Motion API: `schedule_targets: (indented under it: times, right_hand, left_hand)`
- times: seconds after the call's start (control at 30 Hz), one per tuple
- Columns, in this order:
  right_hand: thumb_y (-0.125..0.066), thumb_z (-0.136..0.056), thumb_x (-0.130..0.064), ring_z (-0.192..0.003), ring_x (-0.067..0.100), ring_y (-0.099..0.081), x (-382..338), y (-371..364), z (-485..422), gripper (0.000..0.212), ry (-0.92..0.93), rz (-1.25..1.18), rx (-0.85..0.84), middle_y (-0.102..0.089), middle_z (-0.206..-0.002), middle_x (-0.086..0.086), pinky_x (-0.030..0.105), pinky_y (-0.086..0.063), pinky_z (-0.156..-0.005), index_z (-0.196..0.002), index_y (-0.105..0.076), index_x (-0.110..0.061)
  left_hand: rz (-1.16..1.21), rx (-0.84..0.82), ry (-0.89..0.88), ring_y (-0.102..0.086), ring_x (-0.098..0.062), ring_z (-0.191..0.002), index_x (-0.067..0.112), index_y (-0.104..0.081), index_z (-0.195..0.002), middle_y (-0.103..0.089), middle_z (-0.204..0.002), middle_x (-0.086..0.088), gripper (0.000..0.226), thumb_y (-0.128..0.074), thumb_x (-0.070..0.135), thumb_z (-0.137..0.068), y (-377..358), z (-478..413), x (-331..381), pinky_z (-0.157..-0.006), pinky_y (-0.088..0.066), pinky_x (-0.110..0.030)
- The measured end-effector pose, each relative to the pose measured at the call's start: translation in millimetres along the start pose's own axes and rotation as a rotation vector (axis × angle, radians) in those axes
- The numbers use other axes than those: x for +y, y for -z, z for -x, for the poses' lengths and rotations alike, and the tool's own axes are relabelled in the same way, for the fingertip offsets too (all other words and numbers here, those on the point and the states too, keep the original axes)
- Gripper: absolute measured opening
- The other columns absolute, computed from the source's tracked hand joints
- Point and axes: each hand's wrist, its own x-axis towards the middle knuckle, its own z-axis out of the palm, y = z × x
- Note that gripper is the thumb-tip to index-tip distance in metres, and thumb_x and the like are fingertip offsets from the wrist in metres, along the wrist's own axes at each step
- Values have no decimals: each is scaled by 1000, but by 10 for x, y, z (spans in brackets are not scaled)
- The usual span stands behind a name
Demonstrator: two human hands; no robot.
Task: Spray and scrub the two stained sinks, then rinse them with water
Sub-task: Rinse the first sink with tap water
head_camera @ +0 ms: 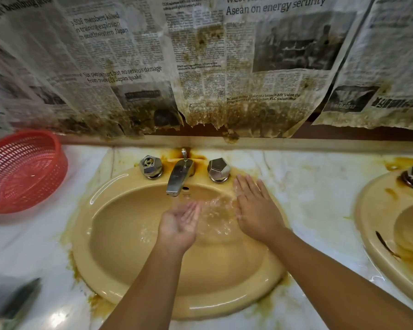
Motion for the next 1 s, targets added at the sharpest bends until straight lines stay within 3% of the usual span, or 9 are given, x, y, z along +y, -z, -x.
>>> schedule_targets:
  times: [0.07, 0.17, 0.3, 0.43, 0.5, 0.63, 0.8, 0.9, 1.0]
  right_hand:
    - [-34, -96, -34, -159, 25, -9, 3, -39, 36, 74, 66, -30, 0, -16, -170, 11, 47, -3, -126, -163, -20, -7]
    - [-32, -96, -32, -159, 21, -9, 56, -9, -24, 71, 223, -75, -21, -16, -170, 8, 44, -3, -126, -163, -21, -8]
    - [-27, -98, -36, -158, 21, -15, 58, 30, -151, 69, 225, -76, -13, -24, -169, 8, 42, -2, -127, -162, -25, -11]
    - [-29, -99, -36, -158, 24, -15, 22, -19, -110, 69, 111, -65, 19, -25, -168, 13, 44, -4, -126, -162, -24, -7]
    - [-32, -98, -37, -158, 24, -13, 38, -17, 31, 72, 100, -72, 23, -23, -168, 13, 44, -6, -126, -162, -23, -6]
    - [-35, -99, -38, -159, 22, -7, 35, -2, 290, 75, 187, -72, -23, -11, -171, 8, 44, -7, -126, -163, -16, -7]
    - [-29, -99, -43, -159, 19, -2, 11, 45, 190, 75, 114, -40, -42, -11, -172, 6, 43, -1, -127, -164, -12, -9]
    - [-26, -100, -44, -159, 24, -10, -44, -2, 204, 74, -36, -46, -18, -15, -170, 10, 44, -2, -126, -162, -19, -5]
    - [-28, -100, -41, -158, 26, -17, -49, -6, 371, 72, -29, -86, 16, -22, -169, 14, 43, -6, -125, -160, -27, -2]
  left_hand:
    - [81, 5, -29, -52, -43, -134, -15, -48, -138, -55, -141, -30, 43, -42, -1, -98, 14, -12, 52, -111, -47, -46]
    - [159, -144, 19, -52, -46, -132, -18, -51, -131, -56, -136, -36, 38, -39, -1, -99, -77, 69, 31, -80, -62, -46]
    - [204, -10, -70, -55, -43, -131, -13, -54, -125, -59, -138, -28, 32, -40, -3, -98, -2, -4, 57, -102, -52, -48]
    - [121, -151, 16, -56, -46, -129, -14, -55, -128, -61, -133, -32, 41, -45, -8, -89, -70, 39, -28, -109, -47, -48]
    - [147, -102, 24, -54, -47, -132, -14, -52, -132, -59, -133, -34, 44, -36, -11, -92, 20, 45, 0, -112, -45, -46]
    - [218, 84, -90, -61, -42, -120, -11, -52, -136, -64, -122, -29, 42, -36, -7, -97, 170, -39, 174, -95, -57, -43]
    - [110, -60, -23, -62, -42, -120, -12, -60, -122, -65, -126, -30, 30, -52, -1, -95, -100, 63, -22, -97, -55, -46]
    - [205, -56, -105, -62, -43, -120, -9, -55, -132, -63, -131, -28, 62, -44, -21, -72, -117, 3, -87, -89, -59, -48]
    - [-94, -206, 2, -67, -41, -117, -12, -56, -130, -65, -129, -28, 51, -45, -15, -81, -118, 123, -239, -94, -59, -43]
